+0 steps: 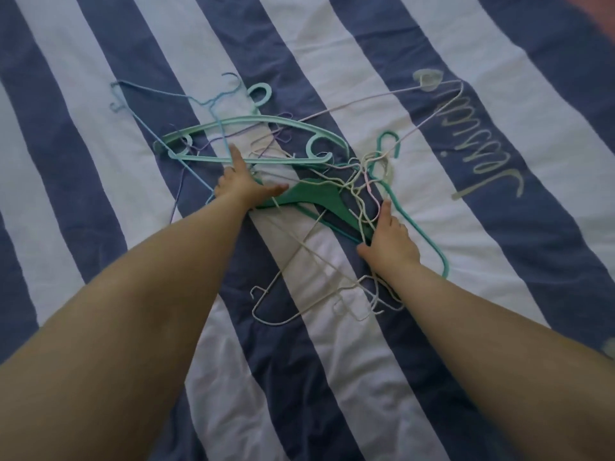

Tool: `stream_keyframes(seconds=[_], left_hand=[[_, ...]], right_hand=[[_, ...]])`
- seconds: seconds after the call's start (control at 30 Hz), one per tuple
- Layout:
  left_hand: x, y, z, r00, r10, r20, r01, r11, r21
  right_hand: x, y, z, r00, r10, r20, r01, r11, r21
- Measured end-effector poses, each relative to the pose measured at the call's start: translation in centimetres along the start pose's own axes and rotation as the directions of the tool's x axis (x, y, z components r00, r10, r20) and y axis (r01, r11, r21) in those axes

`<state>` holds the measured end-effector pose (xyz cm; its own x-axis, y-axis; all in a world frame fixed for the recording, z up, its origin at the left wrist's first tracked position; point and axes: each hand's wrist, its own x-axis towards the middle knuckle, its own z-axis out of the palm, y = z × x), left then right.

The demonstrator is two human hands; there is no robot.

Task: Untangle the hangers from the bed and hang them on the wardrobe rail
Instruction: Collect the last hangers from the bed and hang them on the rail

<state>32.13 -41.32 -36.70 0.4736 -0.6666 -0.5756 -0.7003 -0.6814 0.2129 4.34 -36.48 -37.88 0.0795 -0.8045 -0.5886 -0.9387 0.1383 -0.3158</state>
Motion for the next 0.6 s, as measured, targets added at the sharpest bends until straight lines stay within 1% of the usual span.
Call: stream_keyframes(seconds=[0.1,0.17,0.23,0.3,0.33,0.4,0.43,0.5,0.57,0.6], left_hand=[[1.0,0.7,0.6,0.996,-0.036,0.087,0.039,0.999,-0.027],[1.5,1.0,0.9,0.997,-0.021,0.072,0.024,0.998,-0.053],[1.5,1.4,1.3,0.997,-0.020,0.069,0.029,0.990,-0.138],[1.2,1.3,1.6,0.988,-0.048,0.146,0.083,0.966,-0.243],[1.0,1.1,1.8,0.985,-0.055,0.161,0.096,0.962,-0.256],[0.4,0.3,2.5,0.989,-0.071,0.129,0.098,0.972,-0.212],[-0.3,-0.1,2.8,0.990,-0.086,0.109,0.105,0.978,-0.179],[-2.0,-0.9,4.0,0.989,-0.123,0.087,0.131,0.986,-0.106],[-3.8,-1.4,5.2,0.985,-0.163,0.061,0.167,0.984,-0.065],[-4.6,-1.6,5.8,0.982,-0.184,0.051,0.187,0.980,-0.073]], right_hand=[[1.1,1.1,-0.6,1.000,0.015,-0.020,-0.014,0.999,0.050],[1.6,1.4,-0.6,0.999,0.018,-0.030,-0.014,0.993,0.117],[1.7,1.8,-0.4,0.998,0.042,-0.046,-0.033,0.983,0.182],[1.4,2.5,-0.2,0.994,0.088,-0.059,-0.074,0.974,0.216],[1.2,2.9,-0.1,0.991,0.114,-0.064,-0.097,0.969,0.227],[0.6,3.5,-0.1,0.987,0.151,-0.054,-0.136,0.967,0.215],[0.2,3.7,-0.1,0.986,0.158,-0.045,-0.149,0.975,0.165],[-1.0,4.0,-0.4,0.985,0.146,-0.090,-0.150,0.988,-0.044],[-2.3,4.5,-0.7,0.982,0.109,-0.157,-0.149,0.949,-0.277],[-2.9,4.9,-0.8,0.981,0.088,-0.172,-0.143,0.930,-0.338]])
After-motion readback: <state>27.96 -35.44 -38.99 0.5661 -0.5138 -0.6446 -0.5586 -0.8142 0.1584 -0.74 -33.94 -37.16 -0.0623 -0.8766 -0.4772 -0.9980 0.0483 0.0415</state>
